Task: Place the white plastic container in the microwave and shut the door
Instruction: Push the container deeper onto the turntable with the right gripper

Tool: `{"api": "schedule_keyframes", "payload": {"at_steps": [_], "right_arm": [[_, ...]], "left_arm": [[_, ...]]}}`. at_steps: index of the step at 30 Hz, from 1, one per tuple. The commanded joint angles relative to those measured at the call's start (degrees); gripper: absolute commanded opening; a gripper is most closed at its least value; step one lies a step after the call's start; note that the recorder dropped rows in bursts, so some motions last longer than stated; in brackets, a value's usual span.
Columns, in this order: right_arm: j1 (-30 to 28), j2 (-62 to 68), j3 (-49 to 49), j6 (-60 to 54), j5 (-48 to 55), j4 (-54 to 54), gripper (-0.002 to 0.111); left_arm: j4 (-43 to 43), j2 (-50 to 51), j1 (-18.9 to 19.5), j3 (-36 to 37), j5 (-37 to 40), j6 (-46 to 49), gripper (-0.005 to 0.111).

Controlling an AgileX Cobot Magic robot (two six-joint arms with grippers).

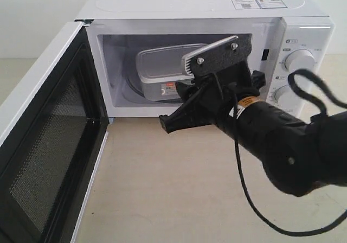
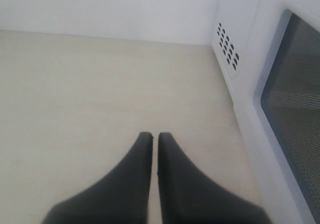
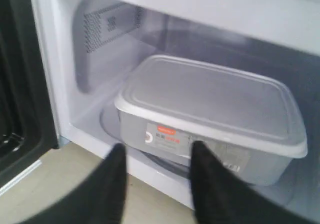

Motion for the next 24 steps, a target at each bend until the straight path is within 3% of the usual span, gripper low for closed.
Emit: {"api": "schedule_keyframes", "payload": {"at_steps": [1,8,16,24], "right_arm": [[-0.1,6.7,0.7,6.2,-10.0,-1.9,0.000],[-0.1,16.6,-0.3,14.0,-22.9,-5.4,0.000],[-0.2,24.5,-10.3,14.0,-20.1,-4.8,0.000],[-4.0,29.3,-22.2,9.1,-12.0,-3.8,0.000]], "left_arm": [[-0.2,-0.2,0.1,0.2,-0.2,-0.4,0.004],[-0.2,-0.2,0.1,0.2,-0.2,-0.4,0.004],[-0.2,-0.2,0.1,0.2,-0.2,-0.4,0.004],[-0.2,-0.2,0.1,0.2,-0.2,-0.4,0.004]]}}
